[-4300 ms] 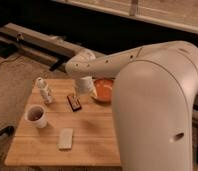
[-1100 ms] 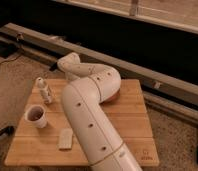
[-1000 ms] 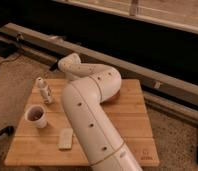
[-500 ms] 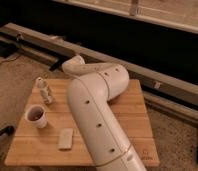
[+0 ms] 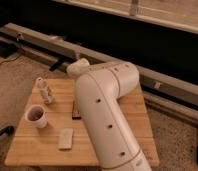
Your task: Push the eraser across the table
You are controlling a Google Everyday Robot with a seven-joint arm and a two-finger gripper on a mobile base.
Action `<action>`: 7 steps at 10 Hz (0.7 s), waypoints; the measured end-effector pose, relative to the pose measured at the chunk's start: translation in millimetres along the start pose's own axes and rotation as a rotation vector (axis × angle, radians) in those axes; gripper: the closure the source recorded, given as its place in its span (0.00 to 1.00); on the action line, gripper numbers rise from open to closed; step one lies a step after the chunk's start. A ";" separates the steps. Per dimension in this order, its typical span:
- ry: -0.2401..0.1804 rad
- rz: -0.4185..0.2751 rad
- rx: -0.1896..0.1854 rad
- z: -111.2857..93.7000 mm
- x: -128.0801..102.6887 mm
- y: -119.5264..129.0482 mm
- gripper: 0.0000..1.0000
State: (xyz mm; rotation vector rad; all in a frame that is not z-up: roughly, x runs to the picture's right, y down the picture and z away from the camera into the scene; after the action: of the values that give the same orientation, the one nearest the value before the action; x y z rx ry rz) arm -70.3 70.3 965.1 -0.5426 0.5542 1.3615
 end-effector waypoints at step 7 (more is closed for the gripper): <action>0.059 0.026 -0.057 -2.4 52.5 -7.8 0.31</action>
State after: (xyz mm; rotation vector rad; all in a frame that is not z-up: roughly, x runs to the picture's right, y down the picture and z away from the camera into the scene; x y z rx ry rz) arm -56.3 106.9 929.3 -0.6256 0.5738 1.3925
